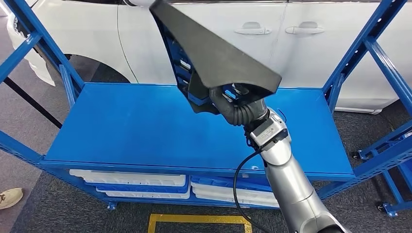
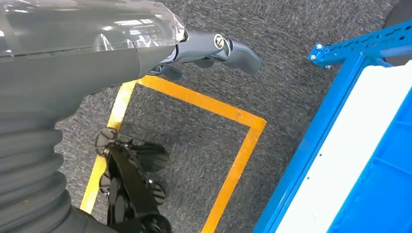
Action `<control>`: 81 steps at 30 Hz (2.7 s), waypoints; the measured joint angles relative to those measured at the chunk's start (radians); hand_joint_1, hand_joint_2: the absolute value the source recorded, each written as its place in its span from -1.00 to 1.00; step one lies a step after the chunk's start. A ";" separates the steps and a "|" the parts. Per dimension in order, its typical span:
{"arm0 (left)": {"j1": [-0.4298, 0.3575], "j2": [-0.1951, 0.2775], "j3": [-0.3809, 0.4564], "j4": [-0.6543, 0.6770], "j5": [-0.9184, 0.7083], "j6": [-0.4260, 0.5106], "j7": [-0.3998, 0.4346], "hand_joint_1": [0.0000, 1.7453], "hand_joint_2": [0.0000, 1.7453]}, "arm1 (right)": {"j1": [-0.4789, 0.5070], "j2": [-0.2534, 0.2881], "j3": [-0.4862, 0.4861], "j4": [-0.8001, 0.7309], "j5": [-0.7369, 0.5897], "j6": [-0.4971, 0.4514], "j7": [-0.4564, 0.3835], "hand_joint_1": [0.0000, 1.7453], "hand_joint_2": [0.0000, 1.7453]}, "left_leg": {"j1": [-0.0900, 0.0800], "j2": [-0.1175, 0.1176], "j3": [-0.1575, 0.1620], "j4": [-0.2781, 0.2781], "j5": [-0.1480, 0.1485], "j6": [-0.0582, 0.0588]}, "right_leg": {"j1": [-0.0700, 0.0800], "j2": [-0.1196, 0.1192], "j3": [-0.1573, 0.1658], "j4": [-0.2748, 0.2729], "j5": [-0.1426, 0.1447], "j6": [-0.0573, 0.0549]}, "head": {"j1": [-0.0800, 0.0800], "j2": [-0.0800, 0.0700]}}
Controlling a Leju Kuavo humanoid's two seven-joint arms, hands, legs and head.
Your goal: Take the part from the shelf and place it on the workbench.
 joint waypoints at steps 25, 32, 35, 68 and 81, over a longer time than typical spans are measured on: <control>-0.007 0.000 0.000 0.000 0.041 -0.039 -0.053 -1.00 1.00 | -0.074 -0.084 0.014 -0.278 -0.364 0.244 0.111 1.00 1.00 | -0.001 -0.001 0.125 -0.270 0.120 0.012 | 0.000 0.003 -0.022 0.026 0.001 0.016 | 0.000 0.000; -0.003 0.002 0.000 0.000 0.041 -0.019 -0.040 -1.00 1.00 | -0.023 -0.106 0.036 -0.318 -0.433 0.269 0.081 1.00 1.00 | 0.001 0.001 0.047 -0.024 -0.010 0.003 | 0.006 -0.003 -0.044 0.026 0.019 -0.003 | 0.000 0.000; -0.002 0.005 0.000 0.000 0.042 -0.010 -0.032 -1.00 1.00 | 0.014 -0.116 0.036 -0.328 -0.446 0.268 0.047 1.00 1.00 | -0.005 0.001 0.161 -0.226 0.062 0.019 | 0.010 -0.003 -0.053 0.030 0.029 0.002 | 0.000 0.000; 0.011 -0.005 0.002 -0.002 0.036 0.017 0.051 -1.00 1.00 | 0.288 -0.188 -0.052 -0.380 -0.469 0.321 -0.080 1.00 1.00 | -0.015 0.006 0.235 -0.296 0.054 0.030 | 0.006 -0.005 -0.065 0.020 0.056 0.017 | 0.000 0.000; 0.013 -0.018 0.002 -0.002 0.033 0.018 0.060 -1.00 1.00 | 0.325 -0.210 -0.087 -0.382 -0.493 0.355 -0.092 1.00 1.00 | -0.010 0.016 0.073 -0.289 0.188 0.046 | -0.015 0.000 0.039 0.115 -0.074 0.061 | 0.000 0.000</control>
